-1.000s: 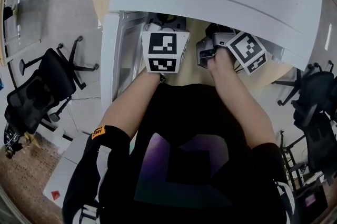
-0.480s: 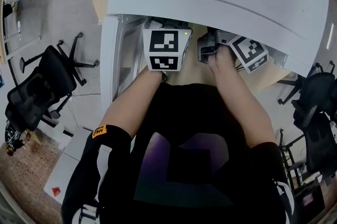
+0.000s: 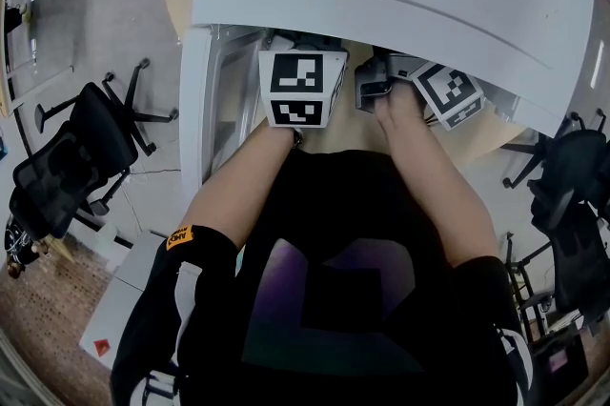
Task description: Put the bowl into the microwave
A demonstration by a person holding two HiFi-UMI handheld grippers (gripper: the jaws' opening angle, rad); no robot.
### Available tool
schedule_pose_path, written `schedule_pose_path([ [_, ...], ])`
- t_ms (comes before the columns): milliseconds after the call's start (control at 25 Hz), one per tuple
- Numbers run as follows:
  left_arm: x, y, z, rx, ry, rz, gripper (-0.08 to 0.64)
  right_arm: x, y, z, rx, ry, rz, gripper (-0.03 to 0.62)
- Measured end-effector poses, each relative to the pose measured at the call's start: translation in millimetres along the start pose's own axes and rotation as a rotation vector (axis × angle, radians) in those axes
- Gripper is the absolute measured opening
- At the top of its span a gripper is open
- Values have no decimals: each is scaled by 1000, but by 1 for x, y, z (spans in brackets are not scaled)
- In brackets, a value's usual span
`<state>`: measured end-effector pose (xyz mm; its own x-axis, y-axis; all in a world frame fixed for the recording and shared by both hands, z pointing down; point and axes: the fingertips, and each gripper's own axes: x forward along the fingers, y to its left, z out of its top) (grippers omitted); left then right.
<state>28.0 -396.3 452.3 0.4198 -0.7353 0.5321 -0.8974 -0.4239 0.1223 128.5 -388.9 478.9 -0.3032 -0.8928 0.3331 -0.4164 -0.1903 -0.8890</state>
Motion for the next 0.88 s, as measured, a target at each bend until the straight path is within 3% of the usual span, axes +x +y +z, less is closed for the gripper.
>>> schedule_pose_path([
  [480, -23, -7, 1, -5, -19, 2, 46, -16, 9, 2, 16, -4, 22, 48],
  [880, -56, -19, -2, -16, -55, -8, 46, -48, 26, -9, -49, 15, 47, 48],
])
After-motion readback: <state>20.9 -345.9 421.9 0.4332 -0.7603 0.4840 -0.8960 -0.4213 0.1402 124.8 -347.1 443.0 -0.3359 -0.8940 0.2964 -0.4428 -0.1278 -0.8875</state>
